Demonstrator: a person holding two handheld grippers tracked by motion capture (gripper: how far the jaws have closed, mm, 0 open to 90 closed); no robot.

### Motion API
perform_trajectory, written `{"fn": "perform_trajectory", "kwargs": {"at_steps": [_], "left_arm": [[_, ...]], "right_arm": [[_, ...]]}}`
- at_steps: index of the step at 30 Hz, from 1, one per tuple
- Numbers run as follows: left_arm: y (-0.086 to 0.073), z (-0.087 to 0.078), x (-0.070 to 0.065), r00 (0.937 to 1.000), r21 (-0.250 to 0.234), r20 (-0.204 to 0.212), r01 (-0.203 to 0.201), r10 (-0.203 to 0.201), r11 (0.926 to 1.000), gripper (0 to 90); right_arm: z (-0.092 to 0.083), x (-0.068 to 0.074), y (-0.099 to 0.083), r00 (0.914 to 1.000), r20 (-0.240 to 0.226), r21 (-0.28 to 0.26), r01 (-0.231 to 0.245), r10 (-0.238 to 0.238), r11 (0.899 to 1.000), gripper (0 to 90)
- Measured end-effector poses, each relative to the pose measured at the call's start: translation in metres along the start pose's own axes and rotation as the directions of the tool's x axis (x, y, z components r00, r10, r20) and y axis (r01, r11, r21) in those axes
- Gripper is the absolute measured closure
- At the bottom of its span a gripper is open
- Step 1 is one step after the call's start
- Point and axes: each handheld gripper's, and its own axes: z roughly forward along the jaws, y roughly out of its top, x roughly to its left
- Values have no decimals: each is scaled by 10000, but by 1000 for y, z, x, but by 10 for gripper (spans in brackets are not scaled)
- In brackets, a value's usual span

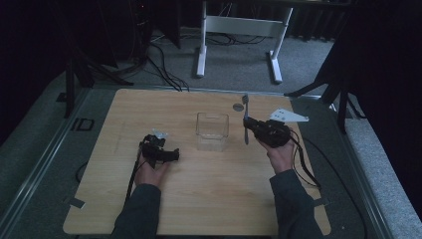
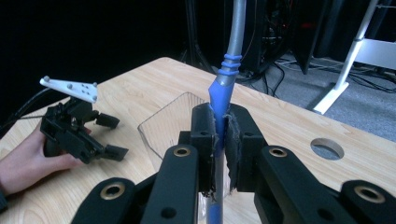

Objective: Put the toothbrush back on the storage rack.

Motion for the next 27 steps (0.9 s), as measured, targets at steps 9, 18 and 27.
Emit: {"fn": "perform_trajectory", "kwargs": {"at_steps": [9, 18, 27], "left_arm": [[0, 0, -1, 10000, 12, 7, -24, 24, 10000, 16], [-1, -1, -1, 10000, 3, 30, -17, 17, 10000, 17], [-1, -1, -2, 10000, 2, 33, -33, 33, 10000, 17]], "right_arm": [[-3, -2, 2, 10000, 23, -283, 44, -44, 9996, 823], [-6, -4, 1, 9995, -135, -910, -290, 279, 9954, 823], [-7, -10, 5, 9971, -152, -1330, -753, 739, 9882, 823]]}}
